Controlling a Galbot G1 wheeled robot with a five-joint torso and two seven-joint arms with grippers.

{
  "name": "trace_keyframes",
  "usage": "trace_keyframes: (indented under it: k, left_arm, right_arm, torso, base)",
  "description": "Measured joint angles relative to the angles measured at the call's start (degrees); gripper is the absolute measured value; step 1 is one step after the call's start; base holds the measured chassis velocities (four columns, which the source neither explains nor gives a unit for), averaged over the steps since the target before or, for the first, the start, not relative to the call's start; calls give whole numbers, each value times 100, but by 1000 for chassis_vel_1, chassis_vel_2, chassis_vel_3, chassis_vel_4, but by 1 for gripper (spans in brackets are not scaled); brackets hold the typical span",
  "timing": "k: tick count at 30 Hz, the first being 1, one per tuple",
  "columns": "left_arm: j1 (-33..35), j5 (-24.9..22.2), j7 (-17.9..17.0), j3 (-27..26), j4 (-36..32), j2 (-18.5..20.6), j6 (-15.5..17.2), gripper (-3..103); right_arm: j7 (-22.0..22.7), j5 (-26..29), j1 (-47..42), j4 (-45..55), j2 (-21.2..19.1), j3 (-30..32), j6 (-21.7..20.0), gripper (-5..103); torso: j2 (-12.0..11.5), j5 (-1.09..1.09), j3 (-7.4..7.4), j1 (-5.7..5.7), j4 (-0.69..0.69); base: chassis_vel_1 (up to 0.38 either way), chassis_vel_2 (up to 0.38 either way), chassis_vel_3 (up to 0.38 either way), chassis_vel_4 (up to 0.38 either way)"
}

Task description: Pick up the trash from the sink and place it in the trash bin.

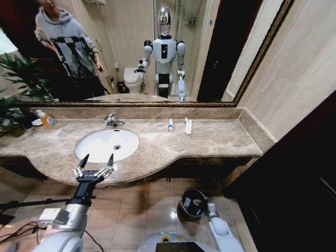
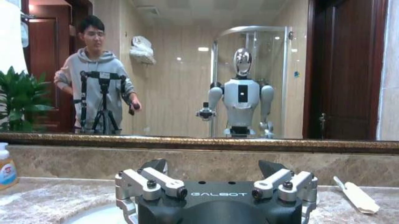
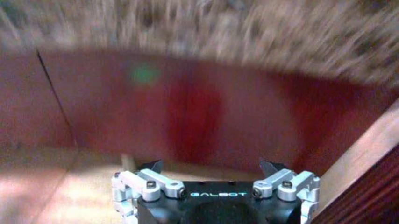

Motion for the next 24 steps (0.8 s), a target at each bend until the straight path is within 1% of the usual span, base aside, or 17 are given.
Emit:
trace_keyframes:
  k: [1,2,4,5,6,7,8,10,11,12,13,16,20,21,22,23,24]
  left_arm:
    - [0,0,2,1,0,0,0,100]
    - [0,0,2,1,0,0,0,100]
    - [0,0,1,0,-1,0,0,100]
    - [0,0,0,1,0,0,0,100]
    - [0,0,0,1,0,0,0,100]
    - [0,0,1,0,0,0,0,100]
    - [0,0,1,1,0,0,0,100]
    - [0,0,0,0,0,0,0,100]
    - [0,0,0,0,0,0,0,100]
    - [0,0,0,0,0,0,0,100]
    - [0,0,0,0,0,0,0,100]
    - [0,0,1,1,0,0,0,100]
    - [0,0,1,0,0,0,0,100]
    - [0,0,1,0,0,0,0,100]
    - [0,0,1,1,0,0,0,100]
    - [0,0,1,0,0,0,0,100]
    - [0,0,0,0,0,0,0,100]
  right_arm:
    - [-3,12,-268,463,64,65,-37,100]
    - [-3,12,-268,463,64,65,-37,100]
    - [-4,26,-1060,1599,245,146,-64,100]
    - [-3,26,-1250,1868,286,149,-64,100]
    - [-3,26,-1250,1868,286,149,-64,100]
    - [1,21,-1461,2207,337,150,-63,100]
    - [5,-12,-1790,2823,436,121,-44,100]
    - [13,-43,-2014,3361,512,37,-21,100]
    - [13,-43,-2014,3361,512,37,-21,100]
    - [25,-48,-2103,3769,532,-60,-18,100]
    - [-2,-43,-2090,4071,522,-145,-26,100]
    - [-147,69,-1942,4364,428,-241,-106,100]
    - [-248,456,-1226,4707,246,-312,-660,100]
    - [-248,456,-1226,4707,246,-312,-660,100]
    - [-245,538,-1053,4711,207,-317,-755,100]
    - [-235,715,-711,4676,59,-348,-915,100]
    - [-227,801,-555,4629,-30,-368,-978,100]
  torso:
    - [0,-2,0,0,0]
    - [0,-2,0,0,0]
    - [0,0,0,0,0]
    - [0,-2,0,0,-1]
    - [0,-2,0,0,-1]
    - [0,-3,0,0,-2]
    - [1,-3,0,-1,-1]
    - [1,-2,0,-1,-1]
    - [1,-2,0,-1,-1]
    - [1,-3,0,-1,-1]
    - [0,-2,0,0,0]
    - [0,-3,0,0,0]
    - [0,-2,1,0,1]
    - [0,-2,1,0,1]
    - [0,-2,1,0,1]
    - [0,-2,1,1,1]
    - [-1,-2,1,1,1]
  base:
    - [0,0,0,0]
    - [0,0,0,0]
    - [0,0,0,0]
    - [0,0,0,0]
    - [0,0,0,0]
    - [0,0,0,0]
    - [0,0,0,0]
    - [0,0,0,0]
    - [0,0,0,0]
    - [0,0,0,0]
    - [0,0,0,0]
    - [0,0,0,0]
    - [0,0,0,0]
    - [0,0,0,0]
    - [0,0,0,0]
    - [0,0,0,0]
    - [0,0,0,0]
